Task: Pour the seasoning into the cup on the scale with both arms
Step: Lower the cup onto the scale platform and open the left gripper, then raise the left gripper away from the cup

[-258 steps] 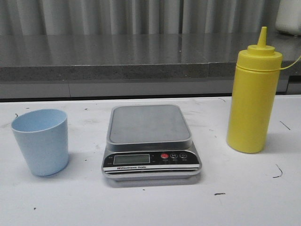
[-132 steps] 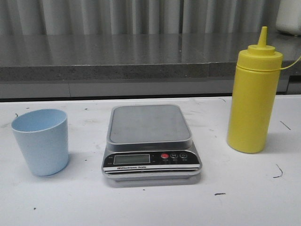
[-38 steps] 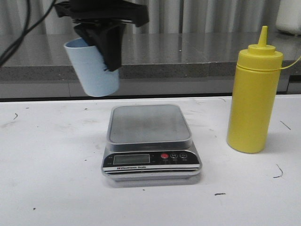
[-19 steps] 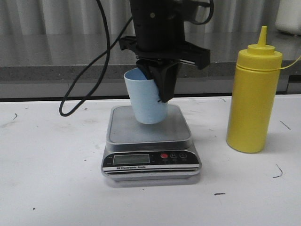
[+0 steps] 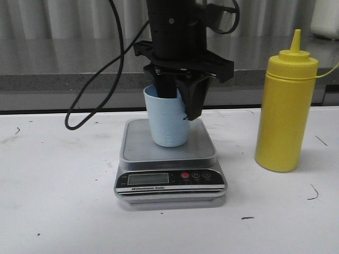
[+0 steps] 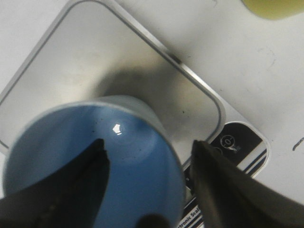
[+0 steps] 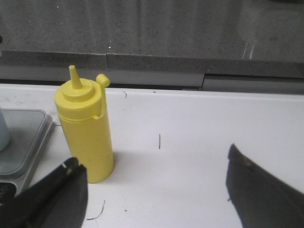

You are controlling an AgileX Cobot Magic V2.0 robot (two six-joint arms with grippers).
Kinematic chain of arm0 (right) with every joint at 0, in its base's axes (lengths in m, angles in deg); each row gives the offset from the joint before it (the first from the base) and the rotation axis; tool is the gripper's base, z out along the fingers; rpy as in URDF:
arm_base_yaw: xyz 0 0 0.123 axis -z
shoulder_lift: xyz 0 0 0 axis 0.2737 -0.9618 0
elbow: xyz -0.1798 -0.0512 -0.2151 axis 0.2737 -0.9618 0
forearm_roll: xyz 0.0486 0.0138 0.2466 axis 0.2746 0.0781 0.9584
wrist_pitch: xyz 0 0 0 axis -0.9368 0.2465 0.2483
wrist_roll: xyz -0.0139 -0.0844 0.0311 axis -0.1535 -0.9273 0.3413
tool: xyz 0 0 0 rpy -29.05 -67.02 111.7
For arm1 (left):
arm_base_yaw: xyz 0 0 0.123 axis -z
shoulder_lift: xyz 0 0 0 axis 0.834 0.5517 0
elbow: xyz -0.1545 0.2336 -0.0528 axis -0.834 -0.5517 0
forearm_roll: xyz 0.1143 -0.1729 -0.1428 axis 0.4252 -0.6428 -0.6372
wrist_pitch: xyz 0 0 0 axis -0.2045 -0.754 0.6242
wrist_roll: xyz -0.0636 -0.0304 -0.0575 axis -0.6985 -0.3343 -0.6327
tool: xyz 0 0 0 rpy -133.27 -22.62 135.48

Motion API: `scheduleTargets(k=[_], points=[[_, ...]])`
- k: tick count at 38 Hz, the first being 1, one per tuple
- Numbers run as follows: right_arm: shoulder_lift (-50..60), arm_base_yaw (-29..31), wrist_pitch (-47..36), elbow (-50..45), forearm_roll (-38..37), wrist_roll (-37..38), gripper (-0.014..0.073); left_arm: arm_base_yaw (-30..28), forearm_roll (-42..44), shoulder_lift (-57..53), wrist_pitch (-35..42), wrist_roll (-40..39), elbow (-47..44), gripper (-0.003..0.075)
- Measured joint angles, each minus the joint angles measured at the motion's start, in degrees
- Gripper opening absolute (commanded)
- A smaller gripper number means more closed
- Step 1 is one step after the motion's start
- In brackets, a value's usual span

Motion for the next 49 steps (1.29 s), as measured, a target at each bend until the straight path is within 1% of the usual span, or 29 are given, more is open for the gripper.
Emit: scheduleTargets(k=[3,4,5,8,11,19,26,31,33,40,44,49], points=[[0.00,0.00,0.00,0.00,0.00,0.00,0.0612,0.00,0.13,-0.37,-0.08,-0.12,0.00,0.0491],[0.00,0.00,0.00,0.00,0.00,0.00,0.0563,0.00,0.00,-0.69,-0.08,-0.22,0.00,0.0490],[0.00,0.00,0.00,0.00,0.00,0.00,0.0563,0.00,-0.20,-1.02,-0.08,-0.35,0.00,0.0487],[0.00,0.00,0.00,0.00,0.00,0.00,0.0563,0.00,-0.90,-3.02,-0.08,-0.57,0.00,0.0456],[0.00,0.00,0.00,0.00,0.00,0.00,0.0563,0.00,-1.28,-5.57,-0.23,-0.57,0.00,0.0398],[0.00,0.00,0.10,0.00,0.00,0.00,0.0563,-0.34,-1.50,-13.48,-0.37,-0.61,-2.50,0.0193],[0.00,0.00,0.13,0.00,0.00,0.00,0.0563,-3.46,-1.50,-21.04,-0.51,-0.61,-10.12,-0.0017],[0.00,0.00,0.13,0.00,0.00,0.00,0.0563,-6.55,-1.40,-27.04,-0.36,-0.71,-18.82,-0.0020],[0.00,0.00,0.13,0.00,0.00,0.00,0.0563,-7.71,-1.30,-29.62,0.92,-1.03,-22.34,-0.0020],[0.00,0.00,0.23,0.00,0.00,0.00,0.0563,-13.50,-1.30,-42.53,10.76,-2.53,-36.76,-0.0020],[0.00,0.00,0.23,0.00,0.00,0.00,0.0563,-18.61,-1.30,-51.60,17.11,-3.43,-46.00,-0.0020],[0.00,0.00,0.23,0.00,0.00,0.00,0.0563,-25.34,-1.06,-61.91,22.74,-3.70,-55.77,-0.0020]])
